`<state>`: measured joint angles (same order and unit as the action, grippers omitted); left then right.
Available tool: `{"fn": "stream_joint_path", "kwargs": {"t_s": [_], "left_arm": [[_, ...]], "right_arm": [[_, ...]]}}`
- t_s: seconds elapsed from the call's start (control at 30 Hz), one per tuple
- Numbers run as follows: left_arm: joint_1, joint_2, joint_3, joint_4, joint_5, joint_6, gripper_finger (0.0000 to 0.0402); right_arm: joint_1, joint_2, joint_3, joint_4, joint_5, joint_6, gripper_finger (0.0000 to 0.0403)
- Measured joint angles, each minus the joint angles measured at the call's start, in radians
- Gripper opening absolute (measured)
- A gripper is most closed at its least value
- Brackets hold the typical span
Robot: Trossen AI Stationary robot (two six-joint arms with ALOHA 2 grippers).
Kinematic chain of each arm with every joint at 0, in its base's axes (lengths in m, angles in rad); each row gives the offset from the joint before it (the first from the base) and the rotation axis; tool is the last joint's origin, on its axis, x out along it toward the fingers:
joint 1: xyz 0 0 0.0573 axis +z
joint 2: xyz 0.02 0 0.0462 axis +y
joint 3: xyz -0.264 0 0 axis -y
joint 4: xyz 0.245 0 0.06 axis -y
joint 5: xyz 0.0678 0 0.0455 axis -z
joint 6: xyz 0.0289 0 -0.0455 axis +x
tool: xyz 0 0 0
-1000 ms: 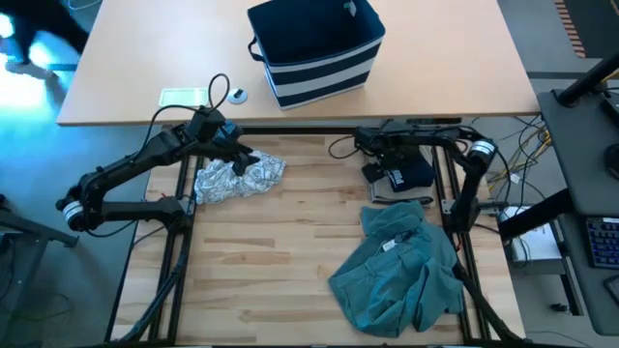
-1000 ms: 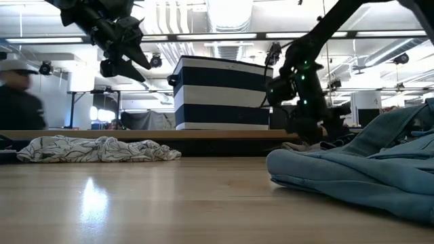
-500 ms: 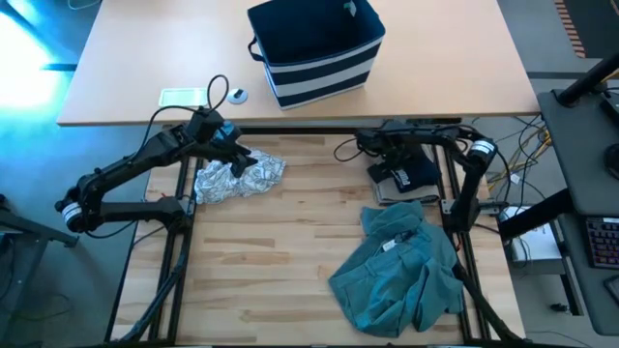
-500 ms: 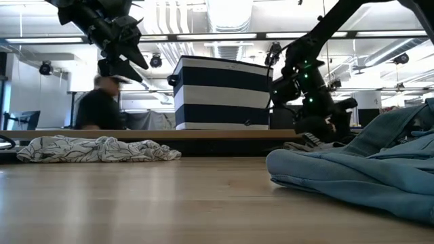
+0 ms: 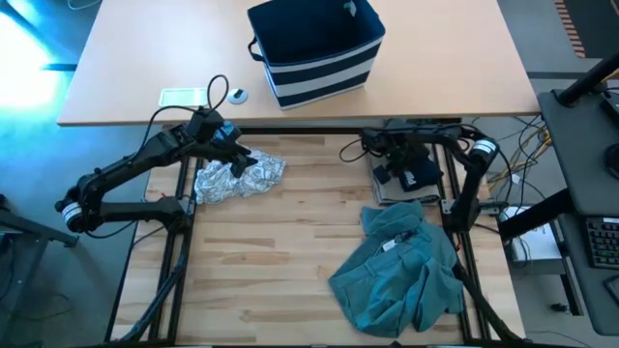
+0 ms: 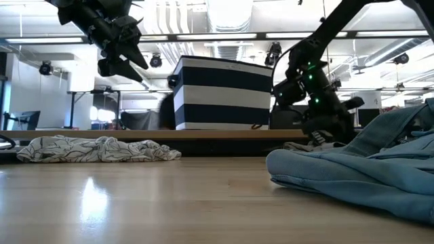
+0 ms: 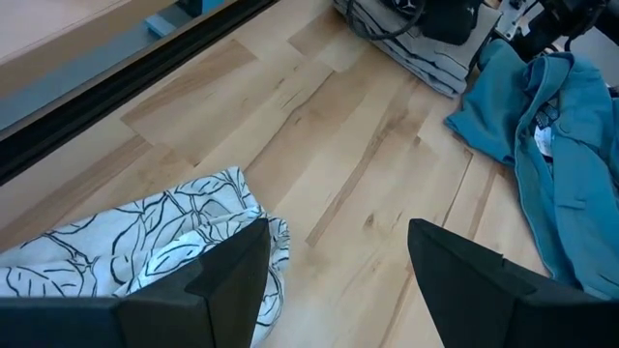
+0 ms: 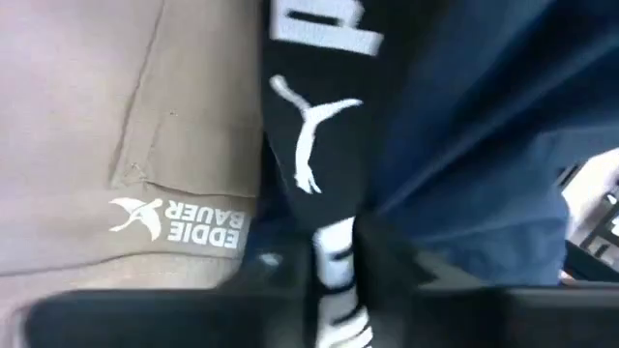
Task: Fold Laundry from Bin
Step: Stack the folded blue boxer on top of the folded brown shorts
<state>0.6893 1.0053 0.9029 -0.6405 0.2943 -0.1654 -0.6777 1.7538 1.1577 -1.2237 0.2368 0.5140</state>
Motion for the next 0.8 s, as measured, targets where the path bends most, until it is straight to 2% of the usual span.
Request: {"fn": "stream_joint_path", "kwargs": {"t_s": [0.03,0.1,0.27,0.4,0.57,0.67,0.8], "left_arm": [[0.000,0.000,0.000,0.000,0.000,0.000,0.0230],[0.000,-0.001,0.000,0.000,0.000,0.000,0.0230],[0.000,-0.003,0.000,0.000,0.000,0.000,0.0230],[0.000,-0.003,0.000,0.001,0.000,0.000,0.0230],[0.000,-0.003,0.000,0.001,0.000,0.000,0.0230],[0.000,-0.003,0.000,0.001,0.000,0.000,0.0230],[0.000,-0.003,0.000,0.001,0.000,0.000,0.0230]], "right_arm": [[0.000,-0.009,0.003,-0.003,0.000,0.000,0.0036],[0.000,-0.029,0.013,-0.018,0.000,0.001,0.0021],[-0.009,-0.103,0.039,-0.045,-0.005,-0.010,0.0015],[-0.035,-0.161,0.040,-0.043,-0.047,-0.026,0.0014],[-0.045,-0.190,0.032,-0.024,-0.054,-0.037,0.0014],[-0.042,-0.183,0.020,0.011,-0.068,-0.032,0.0029],[-0.040,-0.155,-0.005,0.089,-0.080,-0.008,0.0091]]}}
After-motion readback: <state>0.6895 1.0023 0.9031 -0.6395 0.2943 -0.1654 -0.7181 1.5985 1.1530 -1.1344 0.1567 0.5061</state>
